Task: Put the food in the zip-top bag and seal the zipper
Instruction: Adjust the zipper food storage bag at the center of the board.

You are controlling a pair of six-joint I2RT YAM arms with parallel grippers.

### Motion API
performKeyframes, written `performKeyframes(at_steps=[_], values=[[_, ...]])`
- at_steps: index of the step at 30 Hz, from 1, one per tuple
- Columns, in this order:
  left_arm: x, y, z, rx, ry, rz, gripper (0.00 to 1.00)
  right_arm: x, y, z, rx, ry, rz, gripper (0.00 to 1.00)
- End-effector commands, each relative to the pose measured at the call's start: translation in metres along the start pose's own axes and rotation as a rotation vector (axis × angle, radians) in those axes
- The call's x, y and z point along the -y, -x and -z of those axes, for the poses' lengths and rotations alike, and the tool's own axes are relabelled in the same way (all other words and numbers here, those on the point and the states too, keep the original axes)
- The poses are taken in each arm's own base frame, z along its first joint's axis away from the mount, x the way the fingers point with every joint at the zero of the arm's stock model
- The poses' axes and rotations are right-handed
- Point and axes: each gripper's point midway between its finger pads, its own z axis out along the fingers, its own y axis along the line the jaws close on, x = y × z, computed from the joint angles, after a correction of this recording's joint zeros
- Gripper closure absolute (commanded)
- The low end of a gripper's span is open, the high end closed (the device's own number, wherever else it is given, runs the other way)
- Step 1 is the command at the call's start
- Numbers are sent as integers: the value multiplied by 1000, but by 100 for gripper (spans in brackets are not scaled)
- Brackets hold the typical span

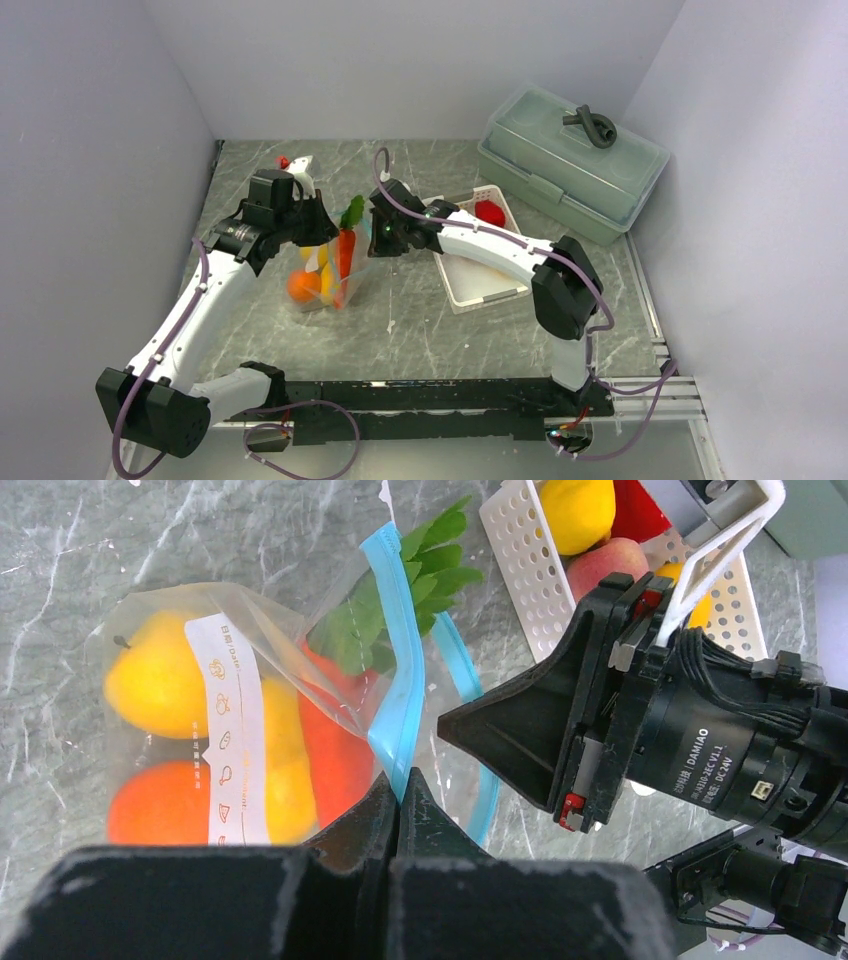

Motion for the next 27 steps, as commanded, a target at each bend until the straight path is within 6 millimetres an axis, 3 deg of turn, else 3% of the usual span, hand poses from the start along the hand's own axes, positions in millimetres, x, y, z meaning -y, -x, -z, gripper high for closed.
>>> performKeyframes(at_steps=[1,15,27], values=[[10,12,10,41,-37,-24,100,-21,24,25,77,85,0,100],[-6,25,40,29,114,-38,100,-22,57,85,191,48,128,100],[-18,19,58,-26,204,-58,100,5,79,132,237,-103,267,100]])
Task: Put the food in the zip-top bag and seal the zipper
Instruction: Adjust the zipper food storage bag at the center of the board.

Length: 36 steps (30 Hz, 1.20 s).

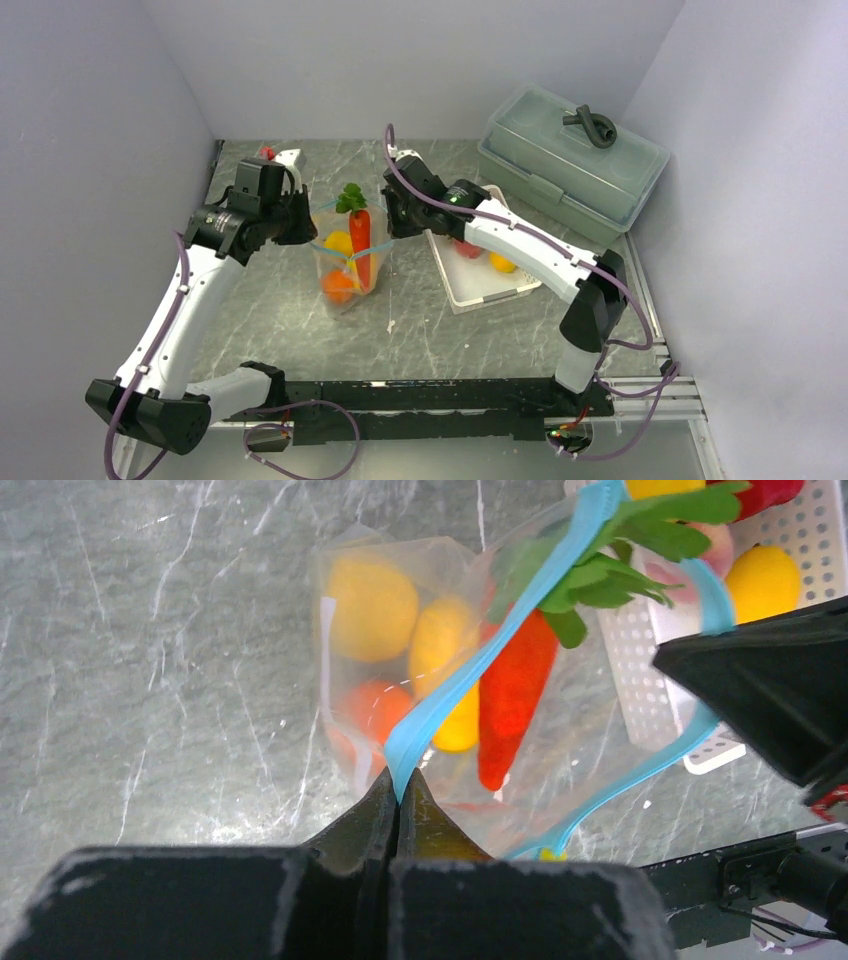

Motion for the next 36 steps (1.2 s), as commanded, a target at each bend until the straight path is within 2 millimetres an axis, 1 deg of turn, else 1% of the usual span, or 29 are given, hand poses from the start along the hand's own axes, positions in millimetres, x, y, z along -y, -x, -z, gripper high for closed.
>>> performKeyframes(at_steps=[1,4,6,8,12,14,15,17,22,24,29,32,33,34,35,36], values=[[-6,4,11,9,34,-21,100,13,39,51,100,-34,64,100],[0,2,12,4,7,-9,100,9,45,61,107,-17,77,100],[4,0,8,-3,-20,4,100,7,43,58,102,-1,73,100],[8,-6,-2,-15,-48,25,100,9,34,43,72,8,65,100],[14,-25,-32,-72,-99,65,100,17,2,4,-29,1,45,100],[16,-31,-43,-98,-115,77,100,15,-6,-4,-55,17,39,100],[17,-33,-46,-106,-117,84,100,13,-5,-6,-51,27,34,100],[19,-32,-51,-107,-130,93,100,11,-3,-6,-49,31,36,100],[29,-17,-52,-69,-161,92,100,11,1,-10,-47,21,39,100],[30,-13,-51,-66,-161,85,100,10,5,-7,-43,22,38,100],[30,-7,-52,-56,-148,74,100,1,40,27,68,42,50,100],[32,-6,-52,-60,-156,71,100,-4,53,45,99,50,60,100],[31,-6,-53,-53,-150,71,100,-11,56,41,125,87,62,100],[30,-6,-54,-47,-144,73,100,-7,45,32,75,81,64,100],[30,-6,-53,-53,-142,74,100,-3,37,29,6,60,63,100],[31,-6,-53,-60,-145,70,100,-9,44,33,2,56,69,100]])
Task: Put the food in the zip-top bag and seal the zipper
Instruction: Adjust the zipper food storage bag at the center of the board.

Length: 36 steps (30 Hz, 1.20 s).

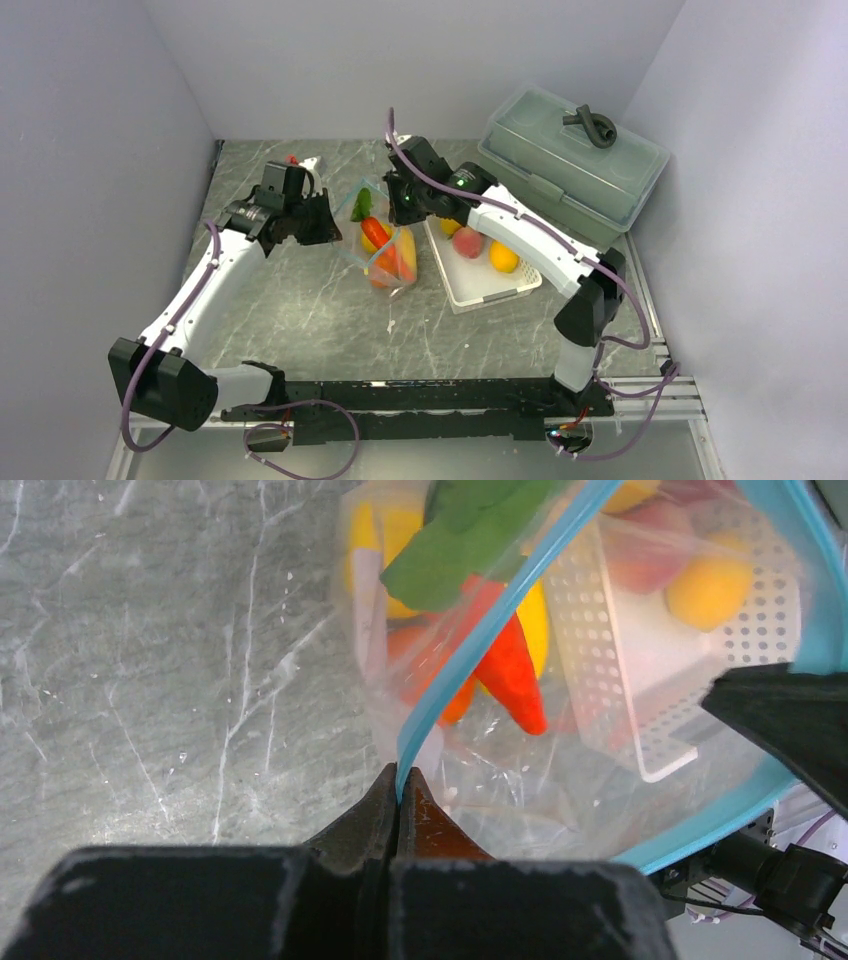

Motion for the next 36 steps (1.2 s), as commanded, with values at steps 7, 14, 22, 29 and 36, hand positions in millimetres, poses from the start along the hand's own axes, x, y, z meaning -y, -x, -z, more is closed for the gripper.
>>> performKeyframes(at_steps=[7,14,22,29,36], values=[[11,22,10,62,-11,-26,100,-38,33,38,76,68,68,100],[27,40,42,134,-46,-46,100,-33,42,46,133,61,75,100],[13,44,41,133,37,-63,100,-26,44,32,123,68,43,100],[-1,44,49,144,112,-91,100,-15,30,16,78,55,32,100],[-3,44,58,156,126,-104,100,-4,17,1,41,49,7,100]])
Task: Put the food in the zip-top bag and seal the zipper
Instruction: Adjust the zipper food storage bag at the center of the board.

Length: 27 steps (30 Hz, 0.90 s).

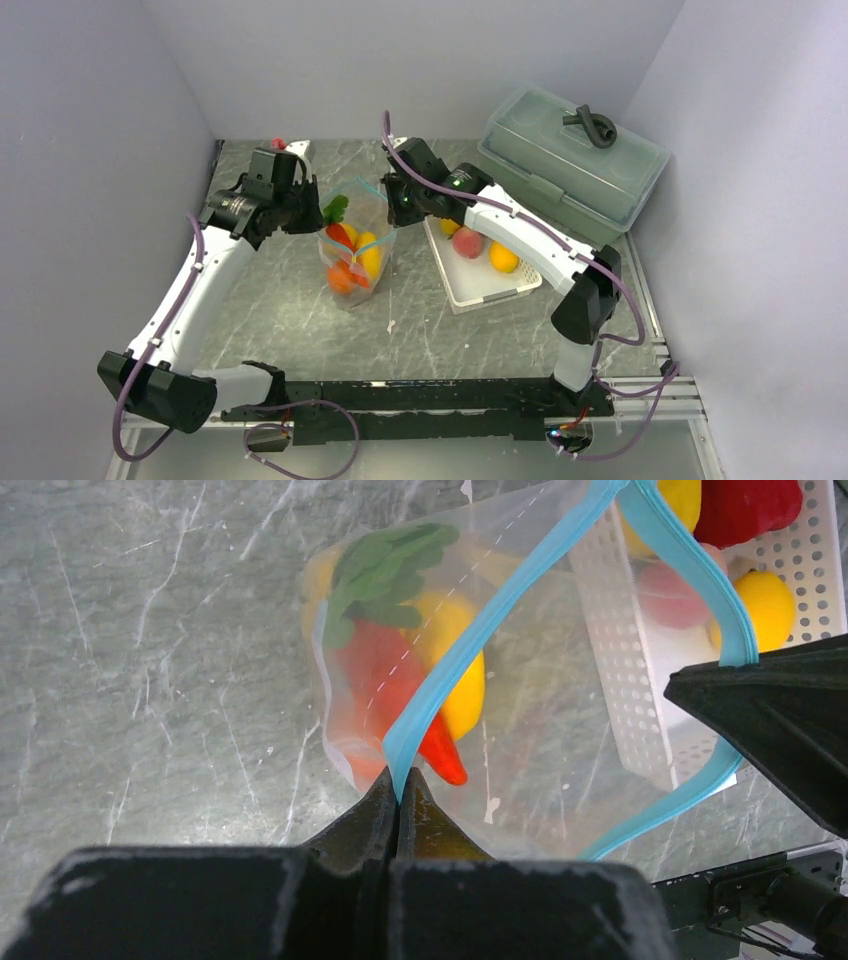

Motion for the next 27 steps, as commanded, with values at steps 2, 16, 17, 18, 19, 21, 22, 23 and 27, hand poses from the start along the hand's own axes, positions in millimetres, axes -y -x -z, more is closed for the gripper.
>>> performKeyframes(at_steps=[2,16,17,18,19,21,22,23,27], values=[[1,17,19,82,1,-29,100,1,13,0,50,40,-39,99],[13,3,-16,73,-104,-50,100,17,7,-6,47,59,-58,56],[14,3,-17,76,-107,-53,100,16,10,-2,60,63,-58,51],[13,2,-18,75,-105,-55,100,17,13,3,73,64,-57,48],[12,1,-18,75,-103,-56,100,17,16,8,90,61,-59,45],[10,-1,-20,73,-96,-56,100,19,23,19,120,51,-63,39],[10,-3,-22,68,-95,-54,100,21,25,23,131,46,-65,38],[9,-5,-23,60,-96,-53,100,22,28,29,144,47,-68,37],[9,-8,-25,54,-97,-51,100,35,40,54,216,13,-84,32]])
